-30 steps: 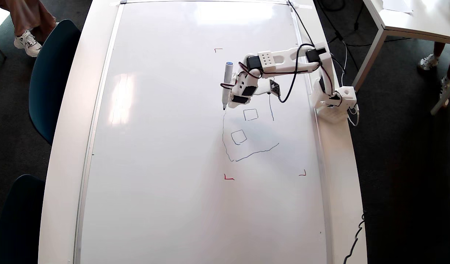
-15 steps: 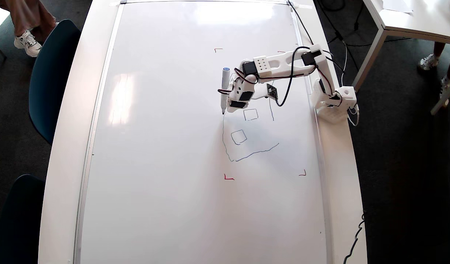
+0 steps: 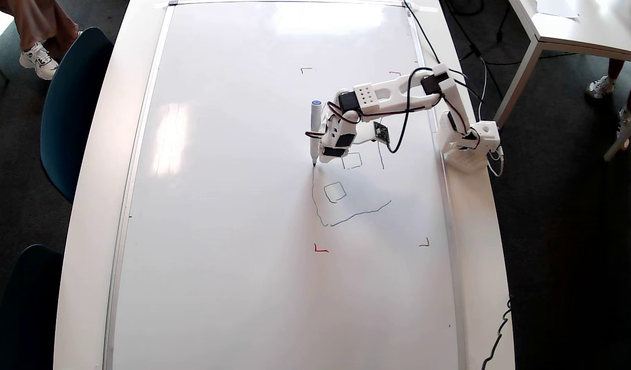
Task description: Draw on a whiteboard a robot head using a pen attached to the gripper
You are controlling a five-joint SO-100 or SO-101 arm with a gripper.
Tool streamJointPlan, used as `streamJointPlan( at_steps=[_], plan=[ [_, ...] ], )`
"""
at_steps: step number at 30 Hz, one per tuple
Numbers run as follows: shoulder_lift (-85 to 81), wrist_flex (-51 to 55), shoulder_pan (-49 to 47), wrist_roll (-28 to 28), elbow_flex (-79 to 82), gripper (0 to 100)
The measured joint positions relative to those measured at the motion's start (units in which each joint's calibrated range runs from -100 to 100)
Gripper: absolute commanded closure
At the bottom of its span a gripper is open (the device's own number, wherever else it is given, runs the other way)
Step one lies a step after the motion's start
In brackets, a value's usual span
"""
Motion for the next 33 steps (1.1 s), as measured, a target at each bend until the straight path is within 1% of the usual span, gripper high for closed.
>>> streamJointPlan(
  at_steps=[5, 7, 10, 13, 20, 33],
  plan=[
    [0.0, -0.17, 0.0, 0.0, 0.0, 99],
    [0.08, -2.65, 0.0, 0.0, 0.0, 99],
    [0.51, -3.17, 0.0, -0.16, 0.0, 99],
    [3.45, -4.19, 0.0, -0.16, -3.45, 99],
    [7.92, -3.94, 0.0, -0.16, -10.53, 99],
    [8.51, -3.68, -0.44, -0.16, -11.43, 99]
  ],
)
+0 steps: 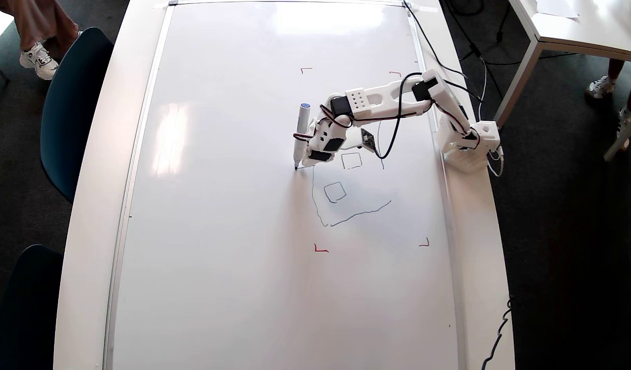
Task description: Draw on a whiteboard a robot head using a pen attached to the gripper
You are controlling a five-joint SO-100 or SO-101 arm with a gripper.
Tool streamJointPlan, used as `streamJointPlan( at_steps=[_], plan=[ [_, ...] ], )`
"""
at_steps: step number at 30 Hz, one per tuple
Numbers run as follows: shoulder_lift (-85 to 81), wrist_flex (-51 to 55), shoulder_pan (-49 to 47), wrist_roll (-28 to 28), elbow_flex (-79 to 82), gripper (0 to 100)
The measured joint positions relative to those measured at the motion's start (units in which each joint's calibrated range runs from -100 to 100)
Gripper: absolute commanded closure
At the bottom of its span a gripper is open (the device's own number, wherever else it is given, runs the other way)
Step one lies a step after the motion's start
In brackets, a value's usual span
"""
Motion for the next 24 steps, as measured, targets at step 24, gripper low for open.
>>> streamJointPlan(
  at_steps=[24],
  plan=[
    [3.29, -4.96, -0.52, -0.58, -3.18, 99]
  ],
)
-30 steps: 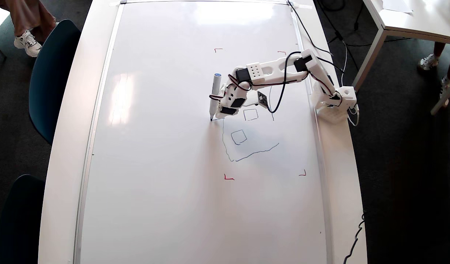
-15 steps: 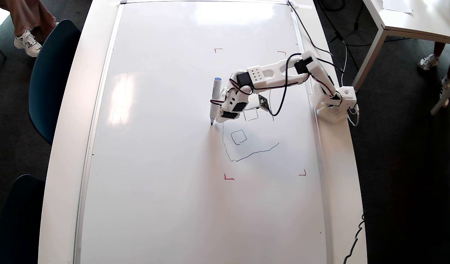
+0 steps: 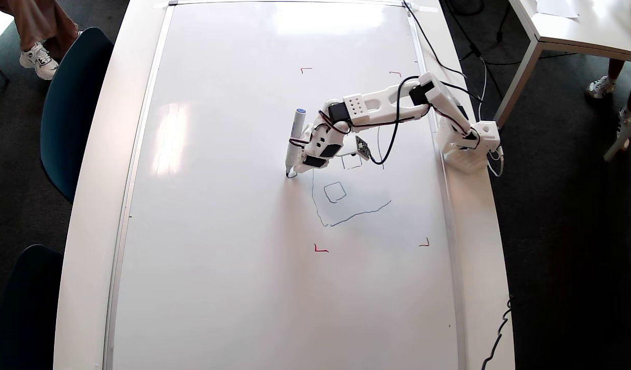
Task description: Draw on a whiteboard a robot head using a pen attached to the gripper
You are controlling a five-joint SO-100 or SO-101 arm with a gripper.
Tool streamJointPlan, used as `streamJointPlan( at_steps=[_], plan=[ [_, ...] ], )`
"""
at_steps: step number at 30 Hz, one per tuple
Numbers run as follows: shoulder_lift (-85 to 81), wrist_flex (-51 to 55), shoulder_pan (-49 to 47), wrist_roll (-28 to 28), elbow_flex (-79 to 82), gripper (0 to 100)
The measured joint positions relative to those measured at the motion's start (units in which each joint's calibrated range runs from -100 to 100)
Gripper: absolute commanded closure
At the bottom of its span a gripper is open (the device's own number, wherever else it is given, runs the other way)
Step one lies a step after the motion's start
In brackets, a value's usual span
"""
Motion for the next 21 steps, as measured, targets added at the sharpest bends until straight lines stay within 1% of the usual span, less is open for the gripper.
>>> streamJointPlan(
  at_steps=[9, 15, 21],
  plan=[
    [0.0, -0.09, 2.06, 0.11, 0.0, 99],
    [-0.42, 3.59, 2.43, 1.21, -0.09, 99],
    [-2.53, 4.36, 2.43, 1.21, 2.99, 99]
  ],
)
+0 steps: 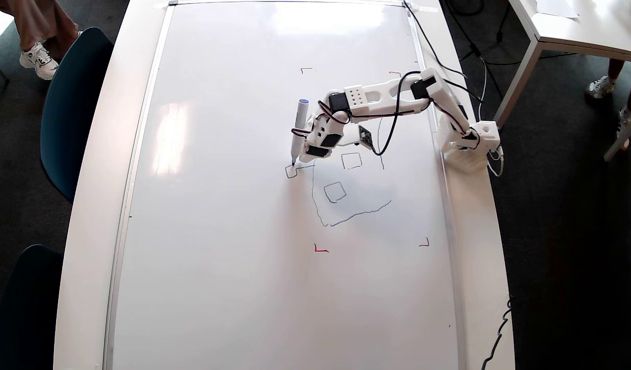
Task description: Draw on a whiteboard a robot head using a pen attached to the gripper
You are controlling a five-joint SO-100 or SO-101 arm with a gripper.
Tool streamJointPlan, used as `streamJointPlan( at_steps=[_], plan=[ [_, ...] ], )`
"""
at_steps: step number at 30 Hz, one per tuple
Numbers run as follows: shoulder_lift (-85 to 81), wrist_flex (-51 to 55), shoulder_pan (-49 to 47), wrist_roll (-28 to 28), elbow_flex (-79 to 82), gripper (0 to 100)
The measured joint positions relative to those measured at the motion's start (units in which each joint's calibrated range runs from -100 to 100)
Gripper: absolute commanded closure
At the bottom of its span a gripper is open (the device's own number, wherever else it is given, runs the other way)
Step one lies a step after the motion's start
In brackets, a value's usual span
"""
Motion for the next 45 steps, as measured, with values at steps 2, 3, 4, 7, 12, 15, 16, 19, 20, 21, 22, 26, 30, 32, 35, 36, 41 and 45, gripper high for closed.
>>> streamJointPlan(
  at_steps=[2, 3, 4, 7, 12, 15, 16, 19, 20, 21, 22, 26, 30, 32, 35, 36, 41, 45],
  plan=[
    [-0.67, 0.0, -0.07, 0.0, 1.0, 99],
    [-1.01, 0.0, -0.22, 0.0, 1.54, 99],
    [-1.26, 0.0, -0.44, 0.0, 1.81, 99],
    [-1.68, 0.0, -0.88, -0.05, 2.18, 99],
    [-2.02, 0.09, -1.69, -0.53, 2.27, 99],
    [-2.02, 0.17, -1.99, -1.21, 2.27, 99],
    [-2.02, 0.17, -1.99, -1.21, 2.27, 99],
    [-2.95, 0.77, -2.06, -1.16, 2.36, 99],
    [-3.03, 1.37, -2.14, -1.27, 2.36, 99],
    [-3.71, 1.37, -2.14, -1.58, 2.45, 99],
    [-4.55, 1.45, -1.99, -2.16, 2.54, 99],
    [-9.35, 1.03, -0.96, -6.02, 2.45, 99],
    [-15.25, 0.0, -1.18, -10.55, 2.45, 99],
    [-17.94, -2.14, -1.1, -12.56, 5.35, 99],
    [-23.08, -4.71, -0.59, -15.51, 11.07, 99],
    [-25.27, -5.22, -0.59, -16.73, 13.7, 99],
    [-39.26, -7.19, -1.03, -20.32, 26.95, 99],
    [-52.99, -10.44, -1.03, -20.58, 39.66, 99]
  ],
)
